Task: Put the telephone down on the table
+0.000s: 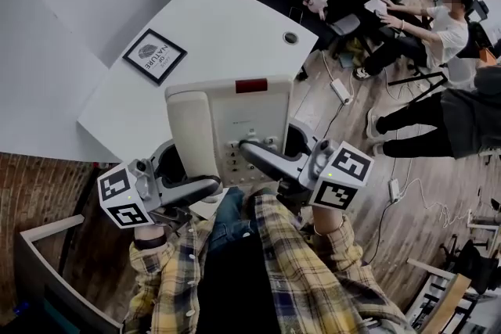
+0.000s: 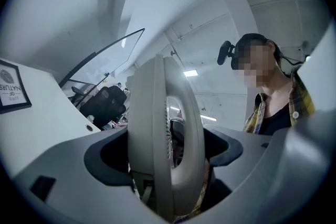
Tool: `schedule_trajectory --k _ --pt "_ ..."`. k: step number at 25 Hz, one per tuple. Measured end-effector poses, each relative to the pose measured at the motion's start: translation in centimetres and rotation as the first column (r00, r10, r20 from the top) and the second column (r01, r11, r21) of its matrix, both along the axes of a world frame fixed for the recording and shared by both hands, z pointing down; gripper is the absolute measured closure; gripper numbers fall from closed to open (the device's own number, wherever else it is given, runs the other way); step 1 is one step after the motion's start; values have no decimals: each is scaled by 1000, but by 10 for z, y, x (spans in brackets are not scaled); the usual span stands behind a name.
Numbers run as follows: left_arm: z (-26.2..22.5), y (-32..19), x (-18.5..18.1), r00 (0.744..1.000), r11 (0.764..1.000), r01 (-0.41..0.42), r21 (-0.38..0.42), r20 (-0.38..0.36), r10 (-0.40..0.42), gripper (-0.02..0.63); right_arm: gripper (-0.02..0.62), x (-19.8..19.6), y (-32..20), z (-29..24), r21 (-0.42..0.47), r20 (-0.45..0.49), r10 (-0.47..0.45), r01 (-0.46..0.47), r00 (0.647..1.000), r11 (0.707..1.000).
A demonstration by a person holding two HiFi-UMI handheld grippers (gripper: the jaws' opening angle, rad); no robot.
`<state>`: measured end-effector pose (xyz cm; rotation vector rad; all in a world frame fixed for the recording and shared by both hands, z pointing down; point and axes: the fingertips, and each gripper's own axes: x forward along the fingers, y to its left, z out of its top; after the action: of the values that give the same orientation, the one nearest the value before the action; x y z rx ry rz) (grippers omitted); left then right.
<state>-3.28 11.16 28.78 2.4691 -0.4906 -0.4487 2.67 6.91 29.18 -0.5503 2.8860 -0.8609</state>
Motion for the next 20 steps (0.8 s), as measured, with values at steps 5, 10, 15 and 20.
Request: schedule_trajectory --k 5,10,15,20 --pt "2 0 -2 1000 1000 16 -2 -4 -16 213 318 -2 -1 2 -7 -1 -14 14 1000 1000" --pt "2 0 0 998 998 68 -1 0 -68 213 318 -3 -4 1 -3 -4 -72 72 997 997" --pt "2 -5 -6 982 982 188 -3 17 -187 213 318 -16 -16 2 -8 7 -193 193 981 981" --pt "11 -31 -23 933 933 360 -22 25 -359 213 316 -43 -50 12 -29 6 -372 372 928 928"
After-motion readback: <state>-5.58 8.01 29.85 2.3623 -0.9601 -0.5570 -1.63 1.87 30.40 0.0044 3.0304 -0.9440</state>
